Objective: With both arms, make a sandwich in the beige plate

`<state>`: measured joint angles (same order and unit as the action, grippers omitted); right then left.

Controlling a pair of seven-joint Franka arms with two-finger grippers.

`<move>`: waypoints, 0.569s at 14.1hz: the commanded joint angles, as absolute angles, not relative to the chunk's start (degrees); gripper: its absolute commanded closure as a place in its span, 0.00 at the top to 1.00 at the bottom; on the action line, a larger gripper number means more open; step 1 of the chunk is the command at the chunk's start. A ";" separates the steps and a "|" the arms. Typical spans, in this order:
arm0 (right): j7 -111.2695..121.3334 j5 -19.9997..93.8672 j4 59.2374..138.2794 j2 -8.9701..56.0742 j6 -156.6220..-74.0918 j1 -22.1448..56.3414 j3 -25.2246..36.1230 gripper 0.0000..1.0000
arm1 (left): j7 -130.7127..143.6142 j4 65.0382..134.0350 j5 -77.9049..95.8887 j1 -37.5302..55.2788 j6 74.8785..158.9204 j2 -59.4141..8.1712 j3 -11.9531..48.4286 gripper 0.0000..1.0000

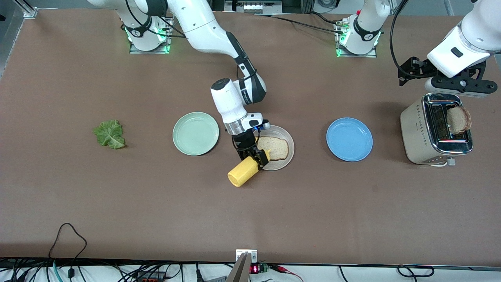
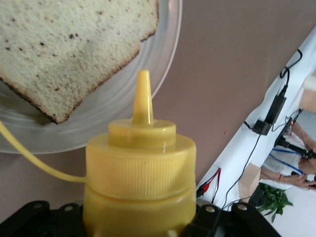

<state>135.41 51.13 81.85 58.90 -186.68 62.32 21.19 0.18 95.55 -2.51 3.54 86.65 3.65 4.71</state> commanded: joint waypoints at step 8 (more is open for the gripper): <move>130.18 62.93 81.56 47.74 -173.07 55.91 21.89 0.30 | -0.09 94.75 -1.76 3.60 85.52 3.96 4.39 1.00</move>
<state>132.16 61.83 80.75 51.01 -175.77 56.98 22.76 0.18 95.55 -2.51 3.54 86.65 3.65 4.70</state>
